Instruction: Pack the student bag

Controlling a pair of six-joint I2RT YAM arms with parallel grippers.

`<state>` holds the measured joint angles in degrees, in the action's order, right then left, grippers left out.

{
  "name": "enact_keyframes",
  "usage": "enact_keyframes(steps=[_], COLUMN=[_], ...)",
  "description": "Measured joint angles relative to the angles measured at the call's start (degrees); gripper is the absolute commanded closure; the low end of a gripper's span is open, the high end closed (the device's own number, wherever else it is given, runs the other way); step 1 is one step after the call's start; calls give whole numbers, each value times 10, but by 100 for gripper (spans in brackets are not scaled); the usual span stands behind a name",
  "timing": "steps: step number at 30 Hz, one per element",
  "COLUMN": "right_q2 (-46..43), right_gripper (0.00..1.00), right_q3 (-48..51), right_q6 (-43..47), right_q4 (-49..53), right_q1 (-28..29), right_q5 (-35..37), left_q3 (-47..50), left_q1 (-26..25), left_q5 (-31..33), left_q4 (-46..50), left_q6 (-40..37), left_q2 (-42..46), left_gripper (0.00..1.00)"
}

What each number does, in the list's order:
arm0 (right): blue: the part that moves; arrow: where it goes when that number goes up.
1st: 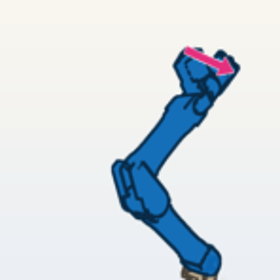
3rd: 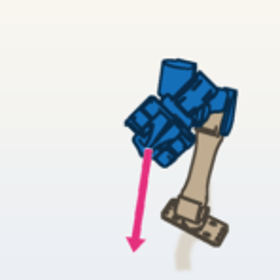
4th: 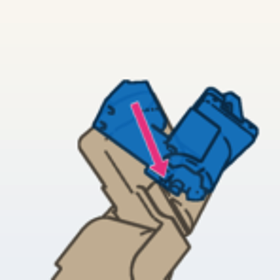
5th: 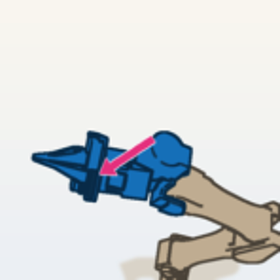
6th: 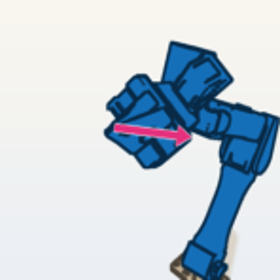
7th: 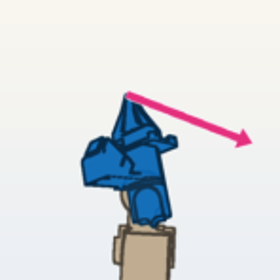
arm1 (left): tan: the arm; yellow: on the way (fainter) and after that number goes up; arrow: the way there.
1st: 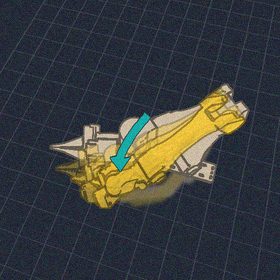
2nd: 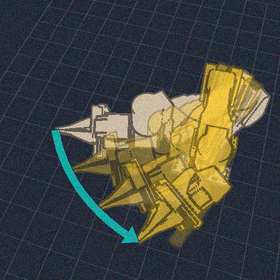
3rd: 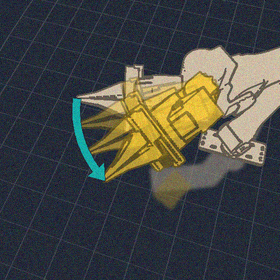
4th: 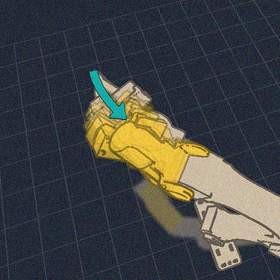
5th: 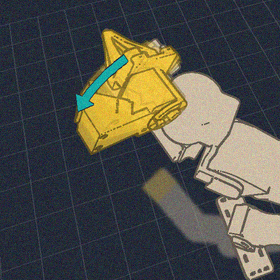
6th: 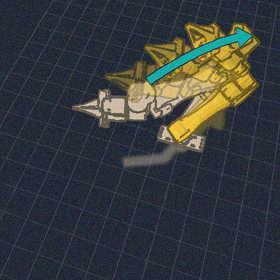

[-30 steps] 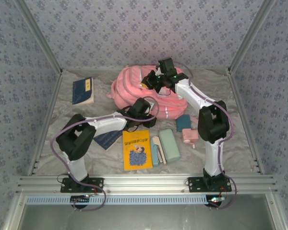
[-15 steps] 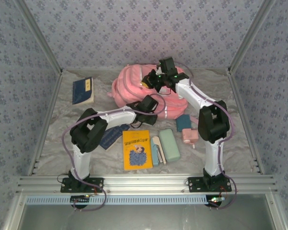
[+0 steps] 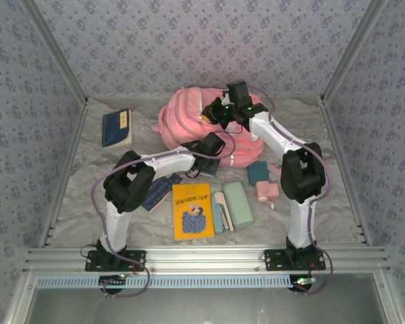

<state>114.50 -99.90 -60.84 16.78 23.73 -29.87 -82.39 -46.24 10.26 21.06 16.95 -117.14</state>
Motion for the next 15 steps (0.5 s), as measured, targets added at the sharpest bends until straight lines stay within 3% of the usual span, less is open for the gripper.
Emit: enact_keyframes(steps=[2,4,9,15], right_q2=[-15,-37,-118,-293], right_gripper=[56,49,44,47], right_q3=[0,-2,12,174], right_q6=[26,54,96,77], right_q4=[28,68,144,140], right_q1=[-5,-12,-39,-76], right_q5=[19,55,146,210], left_q3=[17,37,57,58], left_q1=[0,3,18,26], left_q5=[-13,-30,-79,-127], left_q4=[-5,-4,-4,-3], left_q6=[0,1,5,17], left_q2=[16,36,75,99], left_gripper=[100,100,100,100])
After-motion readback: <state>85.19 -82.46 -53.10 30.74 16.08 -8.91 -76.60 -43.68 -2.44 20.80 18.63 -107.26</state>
